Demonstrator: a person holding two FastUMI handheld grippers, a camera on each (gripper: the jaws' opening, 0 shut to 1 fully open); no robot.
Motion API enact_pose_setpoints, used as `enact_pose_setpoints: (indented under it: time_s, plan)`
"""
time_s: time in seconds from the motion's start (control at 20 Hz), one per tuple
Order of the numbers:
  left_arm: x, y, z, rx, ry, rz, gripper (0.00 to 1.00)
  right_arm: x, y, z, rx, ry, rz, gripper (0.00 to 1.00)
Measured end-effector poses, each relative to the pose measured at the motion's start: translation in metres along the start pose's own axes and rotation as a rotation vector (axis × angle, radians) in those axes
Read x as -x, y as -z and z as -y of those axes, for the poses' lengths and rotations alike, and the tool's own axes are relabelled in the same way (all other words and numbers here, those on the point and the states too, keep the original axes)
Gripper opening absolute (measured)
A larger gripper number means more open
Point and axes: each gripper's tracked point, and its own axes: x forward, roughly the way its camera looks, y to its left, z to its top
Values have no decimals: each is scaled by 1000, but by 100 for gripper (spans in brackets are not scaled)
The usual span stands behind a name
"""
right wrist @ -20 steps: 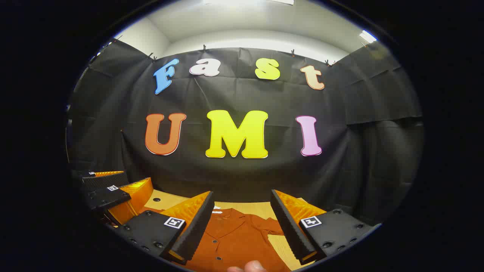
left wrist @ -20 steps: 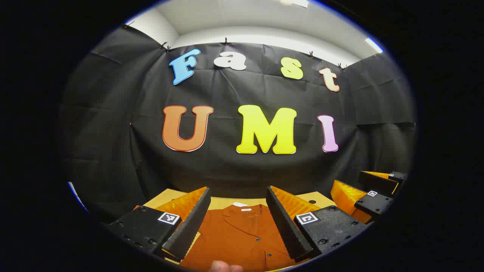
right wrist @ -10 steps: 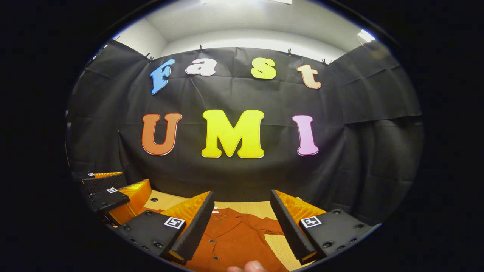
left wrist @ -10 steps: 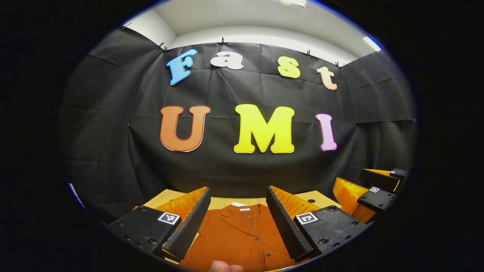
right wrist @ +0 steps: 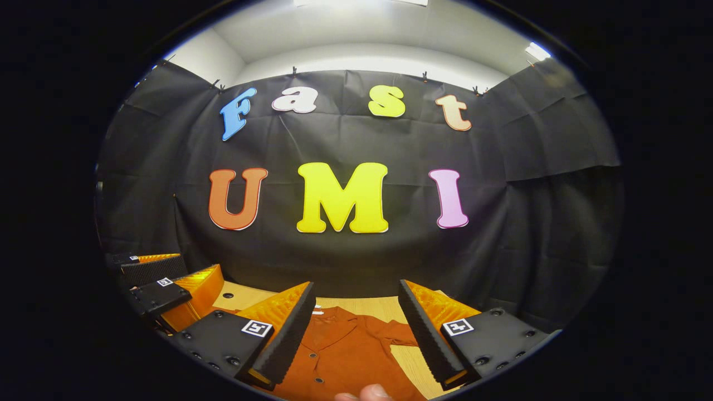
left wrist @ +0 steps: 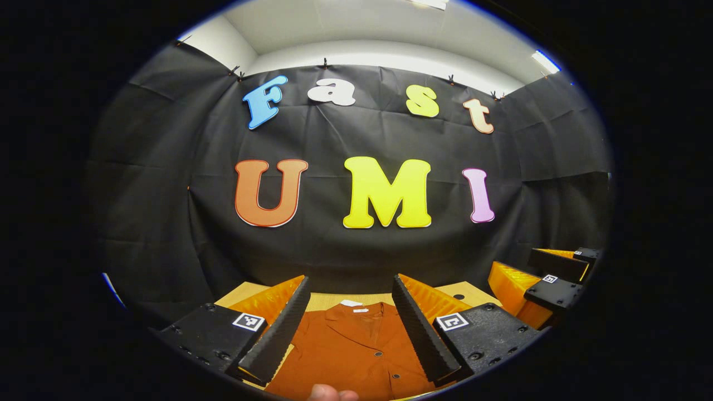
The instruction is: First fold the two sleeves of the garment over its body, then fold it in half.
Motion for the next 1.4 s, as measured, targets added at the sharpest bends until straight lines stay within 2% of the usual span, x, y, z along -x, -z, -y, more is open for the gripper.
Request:
enact_pose_setpoints:
  time_s: [0.6,1.4]
  plan:
    - [3,-4,3,2,5,24,96,5,-10,-3,-16,-25,42,95]
    - [-9,-3,21,-5,29,25,96,-7,-3,22,-7,15,8,95]
